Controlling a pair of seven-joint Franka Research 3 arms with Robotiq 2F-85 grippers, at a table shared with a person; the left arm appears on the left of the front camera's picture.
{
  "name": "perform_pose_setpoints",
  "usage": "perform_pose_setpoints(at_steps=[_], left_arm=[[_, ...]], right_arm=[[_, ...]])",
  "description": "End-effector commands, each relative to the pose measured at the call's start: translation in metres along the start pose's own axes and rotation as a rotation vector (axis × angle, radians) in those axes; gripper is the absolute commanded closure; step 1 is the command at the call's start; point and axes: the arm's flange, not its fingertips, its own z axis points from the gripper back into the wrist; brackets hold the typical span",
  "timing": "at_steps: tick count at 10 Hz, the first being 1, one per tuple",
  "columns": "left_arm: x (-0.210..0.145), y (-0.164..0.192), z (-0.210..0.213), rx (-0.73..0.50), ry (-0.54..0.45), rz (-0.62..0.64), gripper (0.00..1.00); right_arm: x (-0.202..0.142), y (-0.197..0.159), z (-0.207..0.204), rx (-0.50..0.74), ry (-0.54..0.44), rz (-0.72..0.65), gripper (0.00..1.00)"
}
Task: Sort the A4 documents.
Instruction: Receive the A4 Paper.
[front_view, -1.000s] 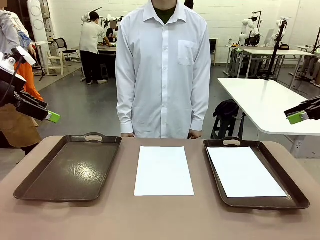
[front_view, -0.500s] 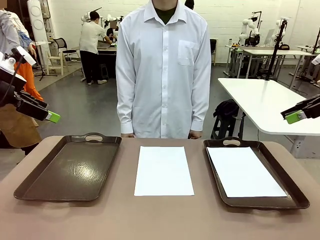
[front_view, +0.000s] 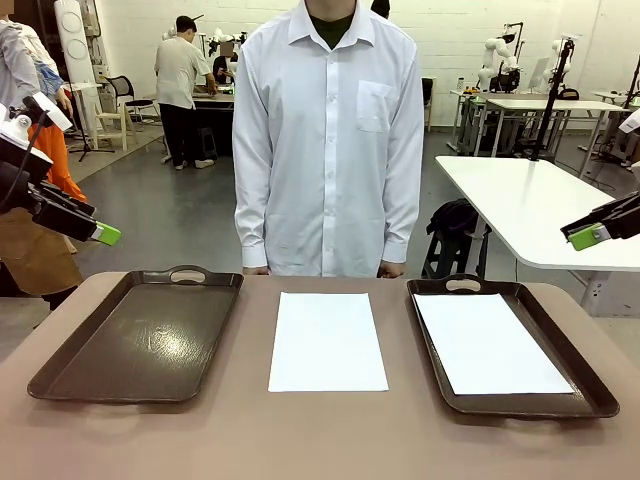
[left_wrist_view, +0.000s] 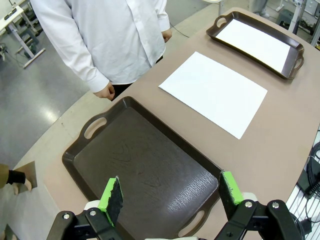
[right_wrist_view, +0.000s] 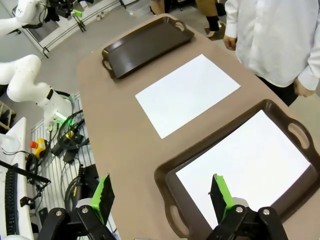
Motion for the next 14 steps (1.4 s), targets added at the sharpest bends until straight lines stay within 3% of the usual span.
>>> perform_pose_setpoints(at_steps=[1, 14], left_arm=[[-0.0012, 0.0013, -0.0002, -0.007, -0.003, -0.010, 0.00], [-0.0012, 0.0013, -0.0002, -0.007, -0.003, -0.010, 0.00]], right_arm=[[0.0008, 0.0011, -0.0007, -0.002, -0.001, 0.008, 0.00], [0.0004, 0.0004, 0.0000, -0.003, 0.003, 0.001, 0.00]])
